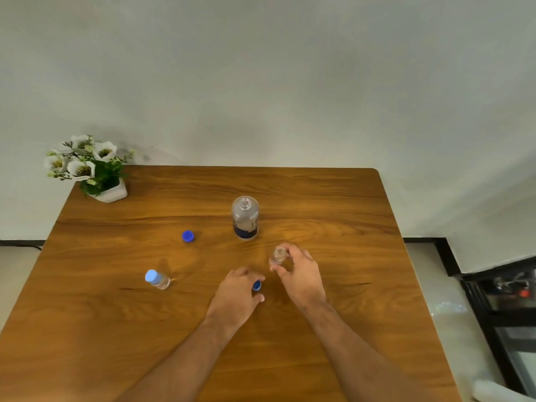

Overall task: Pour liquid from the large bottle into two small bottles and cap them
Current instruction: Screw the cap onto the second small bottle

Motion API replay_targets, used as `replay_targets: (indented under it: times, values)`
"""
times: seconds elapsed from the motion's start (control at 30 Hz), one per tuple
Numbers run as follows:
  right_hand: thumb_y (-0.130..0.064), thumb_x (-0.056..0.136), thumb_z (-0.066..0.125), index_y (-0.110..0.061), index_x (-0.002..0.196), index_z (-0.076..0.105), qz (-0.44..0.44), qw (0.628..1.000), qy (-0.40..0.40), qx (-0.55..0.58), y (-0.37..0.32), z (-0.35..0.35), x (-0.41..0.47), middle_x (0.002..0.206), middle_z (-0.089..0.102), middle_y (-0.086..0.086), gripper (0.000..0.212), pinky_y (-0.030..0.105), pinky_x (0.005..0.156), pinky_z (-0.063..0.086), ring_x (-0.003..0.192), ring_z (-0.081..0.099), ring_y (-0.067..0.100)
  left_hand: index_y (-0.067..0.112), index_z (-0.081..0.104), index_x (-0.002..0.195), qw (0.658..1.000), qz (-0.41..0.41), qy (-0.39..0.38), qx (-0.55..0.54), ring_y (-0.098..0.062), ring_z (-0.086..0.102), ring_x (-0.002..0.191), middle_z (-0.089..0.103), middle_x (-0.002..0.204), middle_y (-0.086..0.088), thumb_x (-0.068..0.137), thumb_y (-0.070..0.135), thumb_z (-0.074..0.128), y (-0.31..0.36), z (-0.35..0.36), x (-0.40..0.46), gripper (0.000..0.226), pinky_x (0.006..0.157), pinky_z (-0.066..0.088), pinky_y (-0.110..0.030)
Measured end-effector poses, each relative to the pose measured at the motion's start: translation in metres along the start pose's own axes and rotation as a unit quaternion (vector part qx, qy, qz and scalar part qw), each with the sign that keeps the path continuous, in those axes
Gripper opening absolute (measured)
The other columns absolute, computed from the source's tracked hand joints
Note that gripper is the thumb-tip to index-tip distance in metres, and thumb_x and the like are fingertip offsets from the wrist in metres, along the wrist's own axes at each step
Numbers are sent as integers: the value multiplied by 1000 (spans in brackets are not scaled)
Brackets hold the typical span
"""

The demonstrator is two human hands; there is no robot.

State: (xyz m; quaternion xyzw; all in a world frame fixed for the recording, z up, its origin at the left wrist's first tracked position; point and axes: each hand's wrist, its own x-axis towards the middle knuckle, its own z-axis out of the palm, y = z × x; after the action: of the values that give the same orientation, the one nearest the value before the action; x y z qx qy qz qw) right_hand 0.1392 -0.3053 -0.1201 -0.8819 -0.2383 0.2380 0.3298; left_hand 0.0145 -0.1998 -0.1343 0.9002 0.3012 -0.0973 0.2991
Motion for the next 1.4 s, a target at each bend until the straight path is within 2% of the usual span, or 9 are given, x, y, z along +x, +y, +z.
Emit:
replay_targets:
  times: [0.17, 0.37, 0.57, 0.73, 0.9, 0.97, 1.1, 1.23, 1.4]
  values:
    - [-27, 85, 75, -31, 131, 55, -10, 1000, -10, 13, -2, 3, -3, 122, 63, -12, 50, 31, 100, 49, 114, 57, 4, 37, 63, 109, 998, -33, 42, -33, -2, 56, 94, 61, 111, 14, 87, 36, 70, 1, -4, 0, 23, 82, 49, -18]
    - [-24, 88, 74, -30, 131, 57, -87, 995, 3, 53, -41, -14, 2, 110, 70, -15, 47, 24, 92, 54, 98, 63, -5, 30, 61, 127, 969, 22, 180, -170, 6, 54, 92, 49, 108, 18, 98, 32, 56, 15, -73, 2, 30, 77, 44, -6]
    - [-32, 90, 69, -29, 130, 59, -176, 982, 32, 67, -120, -38, 18, 114, 69, -11, 41, 25, 90, 52, 101, 63, 5, 34, 68, 110, 906, 51, 283, -311, 12, 55, 99, 59, 110, 19, 98, 24, 58, 38, -167, -1, 19, 79, 43, -4]
    - [-35, 93, 66, -23, 132, 58, -236, 963, 56, 115, -186, -64, 27, 115, 68, -5, 42, 29, 92, 55, 102, 64, 6, 33, 71, 98, 844, 113, 341, -398, 0, 63, 96, 71, 103, 13, 89, 18, 70, 58, -246, -8, 18, 88, 52, -22]
    - [-33, 91, 69, -23, 133, 59, -281, 946, 99, 131, -232, -81, 34, 110, 66, -6, 45, 9, 79, 49, 96, 61, 4, 21, 69, 88, 782, 159, 359, -484, -12, 72, 86, 75, 89, 5, 74, 11, 84, 73, -309, -17, 22, 80, 57, -24]
    - [-35, 91, 68, -27, 131, 59, -297, 938, 117, 132, -244, -84, 31, 103, 64, -11, 42, 4, 72, 43, 90, 60, 0, 21, 68, 85, 790, 178, 359, -465, -11, 73, 84, 75, 88, 7, 71, 12, 86, 77, -325, -20, 25, 75, 57, -20]
    - [-41, 92, 65, -35, 132, 57, -323, 929, 131, 127, -257, -82, 27, 97, 62, -13, 41, 17, 75, 50, 87, 62, 5, 25, 68, 81, 827, 185, 360, -392, -7, 73, 80, 74, 85, 12, 69, 15, 87, 82, -337, -23, 25, 68, 55, -15]
    - [-40, 92, 66, -31, 133, 58, -323, 925, 140, 140, -263, -79, 23, 94, 61, -17, 42, 20, 76, 53, 87, 62, 5, 28, 67, 79, 849, 198, 360, -332, -3, 72, 77, 74, 82, 17, 70, 15, 87, 83, -341, -26, 26, 66, 52, -10]
    - [-35, 92, 66, -28, 133, 59, -326, 915, 157, 178, -271, -77, 15, 94, 63, -16, 41, 13, 74, 50, 88, 63, 3, 26, 69, 94, 855, 224, 323, -339, -6, 71, 91, 75, 95, 13, 78, 12, 80, 80, -349, -32, 25, 82, 56, -20]
